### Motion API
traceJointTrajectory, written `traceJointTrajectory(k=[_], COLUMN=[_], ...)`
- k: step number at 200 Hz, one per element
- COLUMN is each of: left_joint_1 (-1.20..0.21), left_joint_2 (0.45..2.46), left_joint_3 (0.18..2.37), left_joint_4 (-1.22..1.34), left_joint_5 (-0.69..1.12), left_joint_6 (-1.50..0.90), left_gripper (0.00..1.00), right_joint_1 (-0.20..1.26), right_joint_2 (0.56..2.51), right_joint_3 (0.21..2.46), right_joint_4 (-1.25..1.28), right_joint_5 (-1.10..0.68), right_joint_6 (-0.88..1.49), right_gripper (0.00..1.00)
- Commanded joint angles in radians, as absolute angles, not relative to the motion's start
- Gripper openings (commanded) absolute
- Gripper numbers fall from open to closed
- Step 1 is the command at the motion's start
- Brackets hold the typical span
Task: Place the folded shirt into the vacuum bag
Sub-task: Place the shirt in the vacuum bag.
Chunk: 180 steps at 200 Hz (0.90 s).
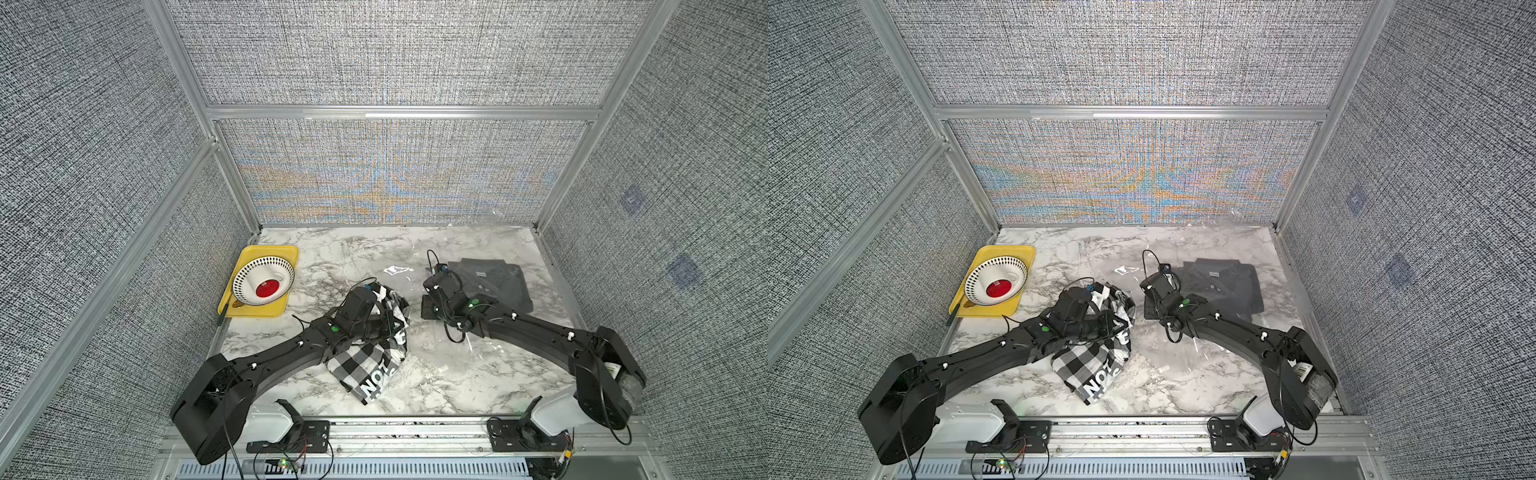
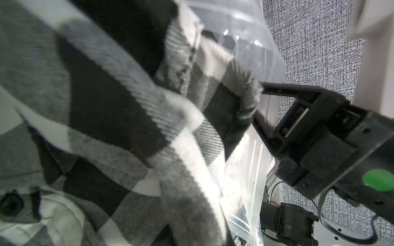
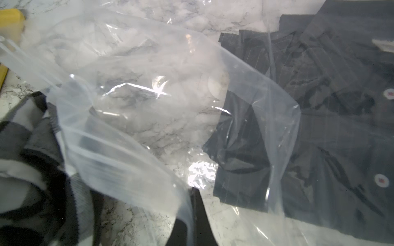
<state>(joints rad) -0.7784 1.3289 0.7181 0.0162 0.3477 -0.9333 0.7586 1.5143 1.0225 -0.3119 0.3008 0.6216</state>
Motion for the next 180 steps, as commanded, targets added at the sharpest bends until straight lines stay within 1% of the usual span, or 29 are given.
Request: traceJointTrajectory(k=[1, 45, 66, 97, 119, 144, 158, 166, 171, 174, 179, 180], left_joint_1=[-0.797, -0.825, -0.827, -0.827, -0.818, -0.819, -0.825, -0.831, -0.836, -0.839, -0.844, -0.844], left_joint_2=[1.357, 1.412, 1.433, 1.444, 1.451, 1.524, 1.572, 1.595, 1.604, 1.608, 1.61, 1.61], left_joint_3=[0.737, 0.743, 0.753, 0.788, 0.831, 0.881, 0.872, 0.863, 0.86, 0.858, 0.853, 0.851], left_joint_4=[0.118, 0.194, 0.218, 0.171, 0.096, 0.138, 0.227, 0.254, 0.26, 0.262, 0.263, 0.264], left_joint_5=[0.35, 0.349, 0.366, 0.349, 0.277, 0.341, 0.394, 0.405, 0.404, 0.403, 0.406, 0.406], left_joint_6=[-0.95, -0.978, -0.983, -0.953, -0.926, -0.872, -0.864, -0.86, -0.856, -0.852, -0.851, -0.85], left_gripper=[0.0, 0.0, 0.0, 0.0, 0.0, 0.0, 0.01, 0.04, 0.08, 0.13, 0.27, 0.28], right_joint_1=[0.765, 0.785, 0.789, 0.799, 0.803, 0.803, 0.802, 0.801, 0.801, 0.8, 0.799, 0.798], right_joint_2=[1.522, 1.573, 1.58, 1.571, 1.524, 1.469, 1.448, 1.441, 1.44, 1.438, 1.438, 1.438], right_joint_3=[1.036, 1.104, 1.097, 1.08, 1.04, 0.998, 0.995, 0.998, 0.999, 0.999, 0.999, 0.999], right_joint_4=[-0.336, -0.361, -0.353, -0.347, -0.35, -0.362, -0.388, -0.401, -0.406, -0.408, -0.408, -0.408], right_joint_5=[0.302, 0.321, 0.316, 0.315, 0.321, 0.333, 0.357, 0.373, 0.381, 0.385, 0.386, 0.385], right_joint_6=[0.619, 0.616, 0.616, 0.625, 0.636, 0.644, 0.643, 0.642, 0.641, 0.639, 0.638, 0.638], right_gripper=[0.0, 0.0, 0.0, 0.0, 0.0, 0.0, 0.0, 0.0, 0.0, 0.0, 0.0, 0.0])
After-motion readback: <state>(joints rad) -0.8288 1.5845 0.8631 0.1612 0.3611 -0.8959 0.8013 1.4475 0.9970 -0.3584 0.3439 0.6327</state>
